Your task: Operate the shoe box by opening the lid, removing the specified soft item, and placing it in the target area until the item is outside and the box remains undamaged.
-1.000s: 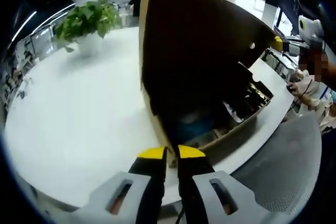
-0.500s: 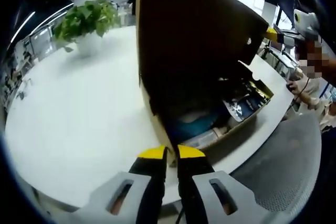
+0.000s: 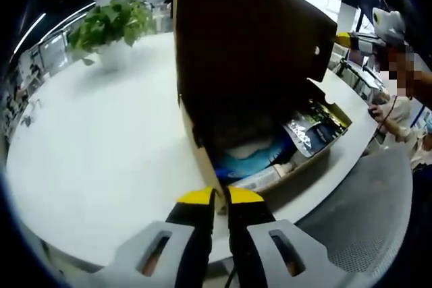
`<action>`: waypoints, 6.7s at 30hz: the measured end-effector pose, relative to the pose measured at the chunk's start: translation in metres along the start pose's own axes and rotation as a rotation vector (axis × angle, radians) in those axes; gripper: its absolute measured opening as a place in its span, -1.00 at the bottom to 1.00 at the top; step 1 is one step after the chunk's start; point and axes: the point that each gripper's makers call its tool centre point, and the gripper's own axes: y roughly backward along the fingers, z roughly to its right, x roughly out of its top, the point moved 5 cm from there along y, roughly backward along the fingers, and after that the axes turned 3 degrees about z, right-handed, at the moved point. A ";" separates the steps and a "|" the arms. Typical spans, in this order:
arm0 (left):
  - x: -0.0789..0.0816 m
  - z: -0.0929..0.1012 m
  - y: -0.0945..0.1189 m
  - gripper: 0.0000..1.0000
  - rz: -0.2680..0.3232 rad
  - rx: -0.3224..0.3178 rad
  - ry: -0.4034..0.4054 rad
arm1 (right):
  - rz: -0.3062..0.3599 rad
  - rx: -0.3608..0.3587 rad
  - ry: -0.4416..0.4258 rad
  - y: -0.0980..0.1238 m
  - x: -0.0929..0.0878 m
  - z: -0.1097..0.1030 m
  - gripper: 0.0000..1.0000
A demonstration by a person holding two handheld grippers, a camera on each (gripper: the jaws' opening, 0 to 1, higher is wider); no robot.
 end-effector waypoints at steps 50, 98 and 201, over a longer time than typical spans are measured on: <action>0.000 0.000 -0.001 -0.93 -0.005 -0.001 0.039 | -0.028 -0.012 0.029 -0.068 0.005 0.035 -1.00; 0.000 0.000 -0.004 -0.92 0.007 -0.011 0.060 | -0.206 0.033 -0.035 -0.142 -0.033 0.055 -1.00; 0.028 0.027 -0.019 -0.79 0.068 -0.074 0.071 | -0.206 0.082 -0.172 -0.105 -0.049 0.037 -0.80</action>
